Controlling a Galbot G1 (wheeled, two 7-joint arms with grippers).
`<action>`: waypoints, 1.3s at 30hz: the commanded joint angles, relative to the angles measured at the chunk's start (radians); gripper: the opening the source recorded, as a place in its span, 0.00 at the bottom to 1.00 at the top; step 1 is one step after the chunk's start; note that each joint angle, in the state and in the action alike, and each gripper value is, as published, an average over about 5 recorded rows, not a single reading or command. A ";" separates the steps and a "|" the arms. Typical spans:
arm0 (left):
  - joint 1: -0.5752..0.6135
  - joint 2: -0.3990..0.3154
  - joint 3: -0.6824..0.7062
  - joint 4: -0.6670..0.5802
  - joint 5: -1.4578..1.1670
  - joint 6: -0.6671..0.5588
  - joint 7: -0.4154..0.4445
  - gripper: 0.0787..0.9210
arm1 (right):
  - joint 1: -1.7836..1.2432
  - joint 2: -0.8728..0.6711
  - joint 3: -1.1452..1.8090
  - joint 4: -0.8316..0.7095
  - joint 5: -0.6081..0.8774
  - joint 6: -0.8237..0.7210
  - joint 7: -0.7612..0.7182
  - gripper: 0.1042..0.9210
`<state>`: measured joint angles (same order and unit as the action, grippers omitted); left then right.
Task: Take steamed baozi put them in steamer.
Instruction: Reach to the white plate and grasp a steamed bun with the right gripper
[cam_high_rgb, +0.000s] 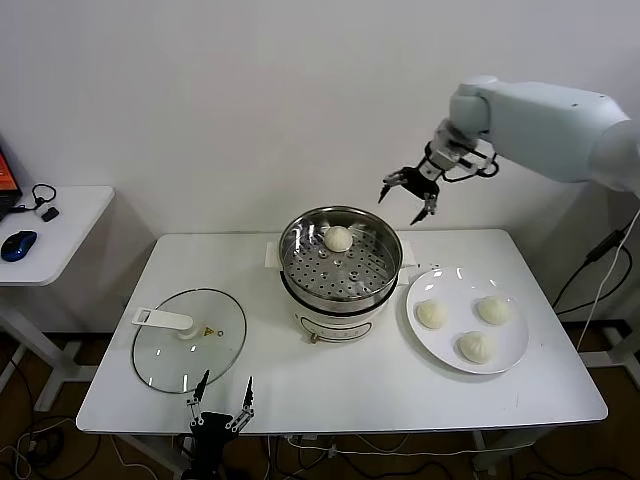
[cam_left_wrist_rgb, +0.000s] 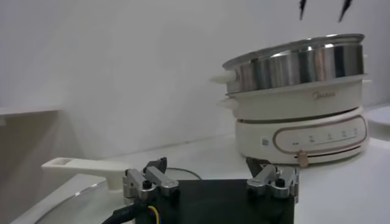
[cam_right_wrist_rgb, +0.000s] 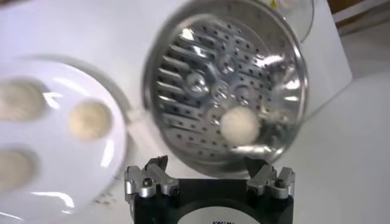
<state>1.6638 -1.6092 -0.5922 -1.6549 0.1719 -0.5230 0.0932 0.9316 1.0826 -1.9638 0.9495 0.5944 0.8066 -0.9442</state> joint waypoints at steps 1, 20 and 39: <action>-0.003 -0.018 -0.001 0.006 -0.003 0.001 0.000 0.88 | 0.157 -0.146 -0.199 0.283 0.142 -0.749 -0.056 0.88; -0.010 -0.012 0.001 0.030 0.008 0.003 0.002 0.88 | -0.107 -0.288 0.005 0.424 0.242 -1.226 0.205 0.88; 0.004 -0.017 -0.022 0.041 0.014 0.000 -0.002 0.88 | -0.472 -0.182 0.294 0.057 -0.013 -1.026 -0.007 0.88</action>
<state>1.6653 -1.6092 -0.6081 -1.6165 0.1850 -0.5214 0.0920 0.6321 0.8665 -1.8085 1.1595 0.6590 -0.2325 -0.8939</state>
